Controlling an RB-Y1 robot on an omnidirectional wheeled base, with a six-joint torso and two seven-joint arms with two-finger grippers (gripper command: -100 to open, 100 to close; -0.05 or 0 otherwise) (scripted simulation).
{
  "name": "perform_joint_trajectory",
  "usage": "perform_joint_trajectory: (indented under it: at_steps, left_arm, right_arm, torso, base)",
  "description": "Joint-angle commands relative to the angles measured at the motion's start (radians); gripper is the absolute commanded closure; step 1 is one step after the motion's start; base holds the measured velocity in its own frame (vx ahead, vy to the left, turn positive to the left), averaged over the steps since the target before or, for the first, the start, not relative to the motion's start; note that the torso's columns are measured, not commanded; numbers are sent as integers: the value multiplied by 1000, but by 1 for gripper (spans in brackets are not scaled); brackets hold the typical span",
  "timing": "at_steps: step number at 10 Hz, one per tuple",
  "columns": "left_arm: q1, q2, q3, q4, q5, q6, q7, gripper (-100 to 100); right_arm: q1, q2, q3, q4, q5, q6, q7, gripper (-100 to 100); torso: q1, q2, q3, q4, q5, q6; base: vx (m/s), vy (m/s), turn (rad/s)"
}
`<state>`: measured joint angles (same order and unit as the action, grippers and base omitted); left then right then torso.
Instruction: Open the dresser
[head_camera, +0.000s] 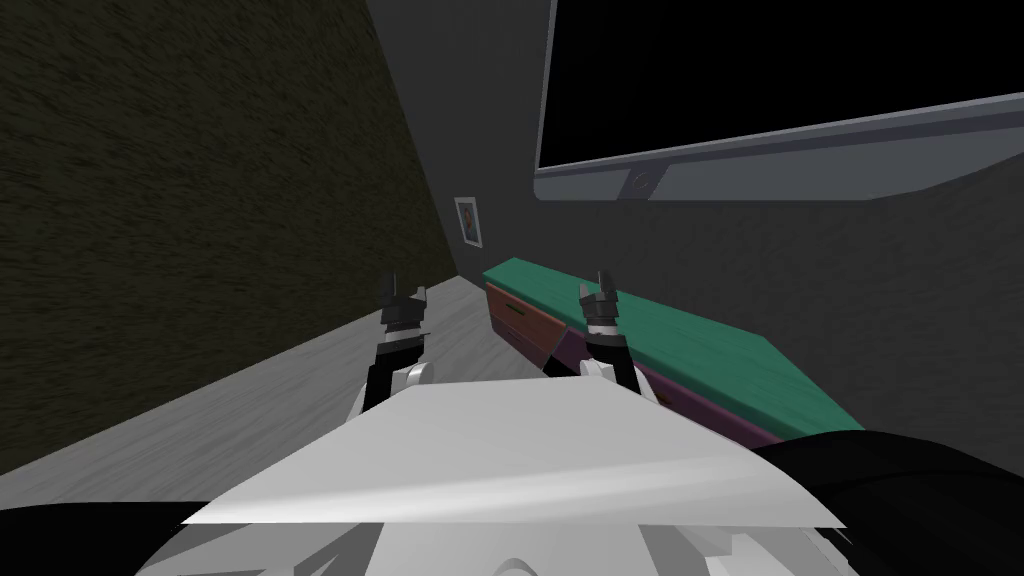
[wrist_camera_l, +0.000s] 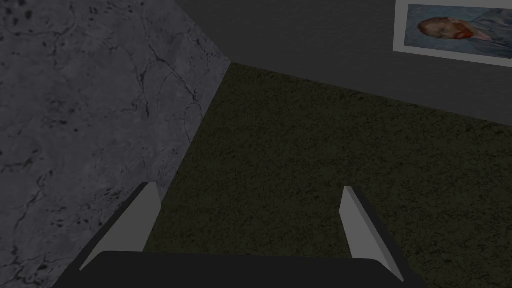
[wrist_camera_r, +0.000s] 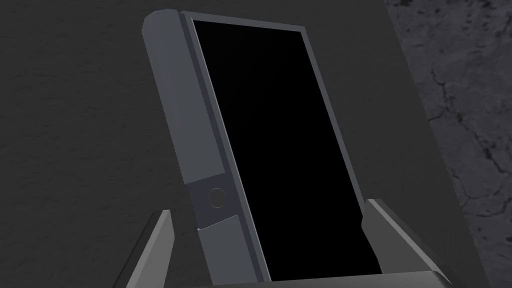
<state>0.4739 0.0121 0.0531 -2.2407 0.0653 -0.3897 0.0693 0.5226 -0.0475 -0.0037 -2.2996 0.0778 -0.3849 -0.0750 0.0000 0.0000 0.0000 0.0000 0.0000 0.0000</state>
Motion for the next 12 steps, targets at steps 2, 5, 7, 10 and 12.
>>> perform_joint_trajectory:
  at_steps: [2,5,7,10,12]
  left_arm:
    - [0,0,0,0,0,0,0,0]
    - [0,0,0,0,0,0,0,0]
    - [0,0,0,0,0,0,0,0]
    - [0,0,0,0,0,0,0,0]
    - [0,0,0,0,0,0,0,0]
  right_arm:
    - [0,0,0,0,0,0,0,0]
    - [0,0,0,0,0,0,0,0]
    - [0,0,0,0,0,0,0,0]
    - [-4,-31,0,13,24,18,18,-100]
    - [-11,-57,0,32,59,44,43,-100]
  torso:
    - [0,104,-209,105,0,0]
    - [0,322,-644,322,0,0]
    - [0,470,-939,470,0,0]
    - [0,691,-1382,691,0,0]
    - [2,733,-1471,734,1,0]
  base:
    - [0,0,0]
    - [0,0,0]
    - [0,0,0]
    - [6,8,5]
    - [33,59,16]
